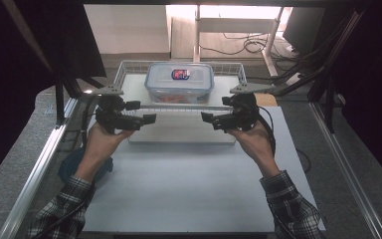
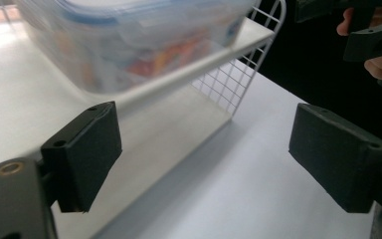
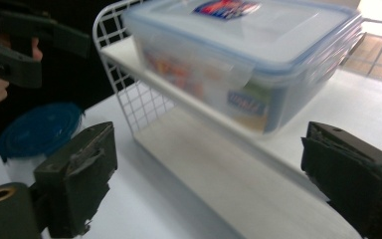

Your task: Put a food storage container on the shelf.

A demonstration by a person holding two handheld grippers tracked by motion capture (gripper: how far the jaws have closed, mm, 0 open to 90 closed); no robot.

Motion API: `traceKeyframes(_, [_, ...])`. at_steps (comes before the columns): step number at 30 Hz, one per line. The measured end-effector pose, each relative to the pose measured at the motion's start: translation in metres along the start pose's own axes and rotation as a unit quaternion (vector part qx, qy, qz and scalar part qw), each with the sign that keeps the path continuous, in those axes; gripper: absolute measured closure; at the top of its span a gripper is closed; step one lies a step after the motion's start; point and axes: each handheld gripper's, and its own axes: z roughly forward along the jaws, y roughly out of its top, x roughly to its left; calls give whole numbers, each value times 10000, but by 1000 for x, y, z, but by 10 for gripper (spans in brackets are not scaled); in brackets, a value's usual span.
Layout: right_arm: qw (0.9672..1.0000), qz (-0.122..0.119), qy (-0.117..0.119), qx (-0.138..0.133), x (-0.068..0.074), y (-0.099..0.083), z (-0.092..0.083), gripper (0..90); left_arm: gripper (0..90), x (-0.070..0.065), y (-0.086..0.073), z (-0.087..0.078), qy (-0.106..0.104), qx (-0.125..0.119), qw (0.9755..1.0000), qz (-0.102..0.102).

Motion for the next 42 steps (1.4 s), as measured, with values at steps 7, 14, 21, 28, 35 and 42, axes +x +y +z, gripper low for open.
traceKeyframes(7, [9998,-115,144,-10,14,-18,-9,40,78,-18,-21,2,-102,110,9998,161])
traceKeyframes(14, [9996,-218,170,-93,27,-39,-23,25,59,-36,-45,-1,-90,77,9996,269])
traceKeyframes(21, [9996,-235,131,-66,33,-60,-28,19,50,-47,-73,-5,15,77,9993,352])
traceKeyframes(28, [9997,-222,119,51,39,-79,-28,13,46,-59,-98,-4,73,185,9990,398])
traceKeyframes(35, [9996,-228,45,145,41,-101,-29,13,39,-61,-121,1,81,300,9991,292])
traceKeyframes(42, [9995,-284,-22,104,47,-119,-33,12,39,-66,-142,2,287,414,9981,351])
